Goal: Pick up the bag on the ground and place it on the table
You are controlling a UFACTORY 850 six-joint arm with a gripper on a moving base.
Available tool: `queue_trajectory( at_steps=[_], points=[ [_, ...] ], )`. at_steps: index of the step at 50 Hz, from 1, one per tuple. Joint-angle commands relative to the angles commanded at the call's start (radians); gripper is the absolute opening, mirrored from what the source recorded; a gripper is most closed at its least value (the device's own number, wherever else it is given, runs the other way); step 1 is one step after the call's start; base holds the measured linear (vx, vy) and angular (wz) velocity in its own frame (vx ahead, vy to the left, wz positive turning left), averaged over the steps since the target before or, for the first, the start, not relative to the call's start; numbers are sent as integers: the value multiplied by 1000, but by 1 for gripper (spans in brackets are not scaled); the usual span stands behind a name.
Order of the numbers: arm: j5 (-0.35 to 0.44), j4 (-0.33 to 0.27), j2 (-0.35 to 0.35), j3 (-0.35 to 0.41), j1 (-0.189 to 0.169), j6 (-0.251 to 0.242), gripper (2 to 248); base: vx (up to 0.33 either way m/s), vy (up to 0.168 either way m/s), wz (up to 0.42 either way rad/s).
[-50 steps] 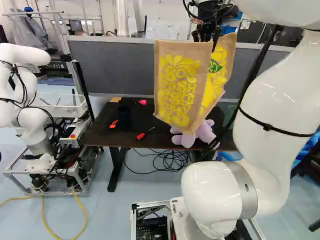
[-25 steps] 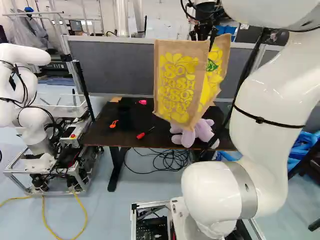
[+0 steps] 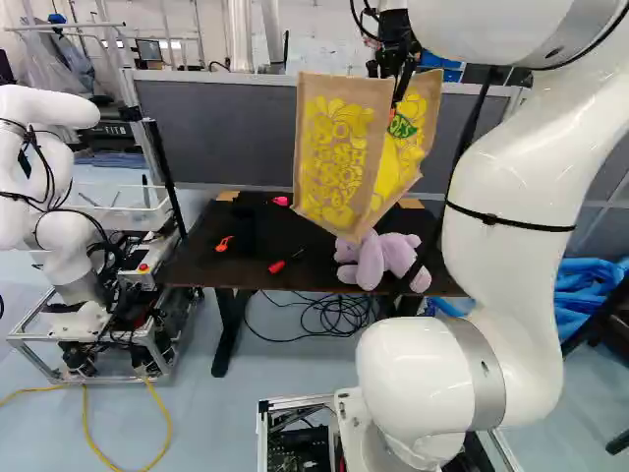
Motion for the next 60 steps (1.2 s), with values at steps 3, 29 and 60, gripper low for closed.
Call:
queue_trajectory(
  at_steps=[3, 29, 60],
  points=[
    [0, 9, -14, -17, -2, 0, 22, 0, 0, 0],
    [0, 46, -137, -155, -24, 0, 22, 0, 0, 0],
    [5, 47, -321, -301, -52, 0, 22, 0, 0, 0]
  ],
)
